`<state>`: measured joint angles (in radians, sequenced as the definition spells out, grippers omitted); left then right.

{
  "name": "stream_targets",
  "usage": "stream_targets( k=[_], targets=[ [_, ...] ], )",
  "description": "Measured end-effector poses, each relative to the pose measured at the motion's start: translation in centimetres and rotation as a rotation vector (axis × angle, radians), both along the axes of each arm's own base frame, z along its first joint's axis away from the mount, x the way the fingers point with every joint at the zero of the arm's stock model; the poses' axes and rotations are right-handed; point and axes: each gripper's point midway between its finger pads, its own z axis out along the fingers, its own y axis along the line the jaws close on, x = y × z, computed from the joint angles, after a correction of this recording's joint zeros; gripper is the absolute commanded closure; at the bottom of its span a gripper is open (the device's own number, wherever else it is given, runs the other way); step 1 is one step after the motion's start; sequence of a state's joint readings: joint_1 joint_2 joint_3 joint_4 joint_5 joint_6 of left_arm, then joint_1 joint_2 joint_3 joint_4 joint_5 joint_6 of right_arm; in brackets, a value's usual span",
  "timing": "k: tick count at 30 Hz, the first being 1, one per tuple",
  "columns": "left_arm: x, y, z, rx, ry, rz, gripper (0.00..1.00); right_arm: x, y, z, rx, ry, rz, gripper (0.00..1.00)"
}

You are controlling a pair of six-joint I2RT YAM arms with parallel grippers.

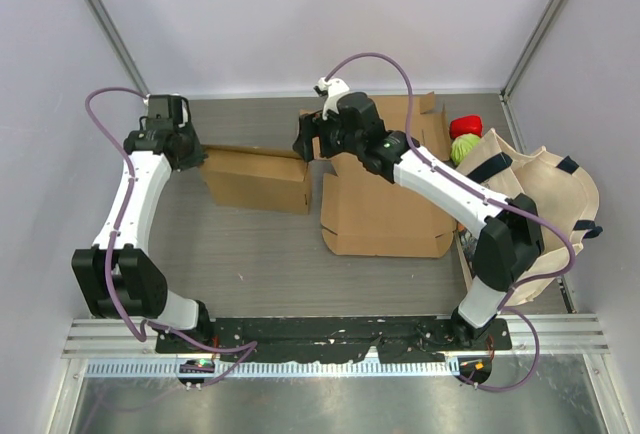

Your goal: Fold the paper box

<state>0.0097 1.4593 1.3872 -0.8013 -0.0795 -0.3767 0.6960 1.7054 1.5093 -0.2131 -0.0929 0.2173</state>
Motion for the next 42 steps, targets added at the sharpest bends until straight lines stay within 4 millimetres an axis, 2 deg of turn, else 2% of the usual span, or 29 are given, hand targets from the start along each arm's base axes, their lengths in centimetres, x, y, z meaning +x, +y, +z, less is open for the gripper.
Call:
stream_targets(
  k=[5,8,13,17,21,24,29,32,35,38,39,42],
  targets=[
    [0.0,0.0,0.0,0.003,0.0,0.003,1.0,-0.5,-0.8,0.3,-0.029,0.007,-0.045,0.21],
    [0.0,0.1,0.0,0.0,-0.001,0.01,1.0,-1.3,-0.7,0.1,-0.057,0.006,-0.061,0.29],
    [0.0,0.0,0.0,-0.002,-0.001,0.015,1.0,-2.0,-0.7,-0.5,-0.105,0.005,-0.079,0.29],
    [0.0,0.1,0.0,0.0,-0.001,0.018,1.0,-1.1,-1.1,-0.4,-0.132,-0.021,-0.11,0.27],
    [-0.1,0.1,0.0,0.001,0.0,0.02,1.0,1.3,-0.4,0.7,-0.123,-0.055,-0.119,0.32],
    [-0.1,0.1,0.0,0.001,0.0,0.02,1.0,3.5,0.4,1.1,-0.103,-0.073,-0.107,0.41],
    [-0.1,0.1,0.0,0.002,0.001,0.02,1.0,6.3,1.2,-0.1,-0.116,-0.076,-0.094,0.53],
    [-0.1,0.2,0.0,0.004,0.001,0.019,1.0,7.0,1.6,-1.4,-0.137,-0.064,-0.082,0.59],
    [-0.1,0.2,0.0,0.005,0.001,0.018,1.0,7.3,2.0,-2.3,-0.158,-0.06,-0.072,0.71],
    [-0.1,0.2,0.0,0.005,0.001,0.018,1.0,7.6,1.9,-2.6,-0.178,-0.067,-0.071,0.87],
    [-0.1,0.2,0.0,0.005,0.001,0.018,1.0,7.7,1.8,-2.7,-0.184,-0.072,-0.074,0.97],
    [-0.1,0.1,0.0,0.005,0.001,0.016,1.0,8.2,1.4,-2.6,-0.207,-0.095,-0.097,0.99]
  ],
)
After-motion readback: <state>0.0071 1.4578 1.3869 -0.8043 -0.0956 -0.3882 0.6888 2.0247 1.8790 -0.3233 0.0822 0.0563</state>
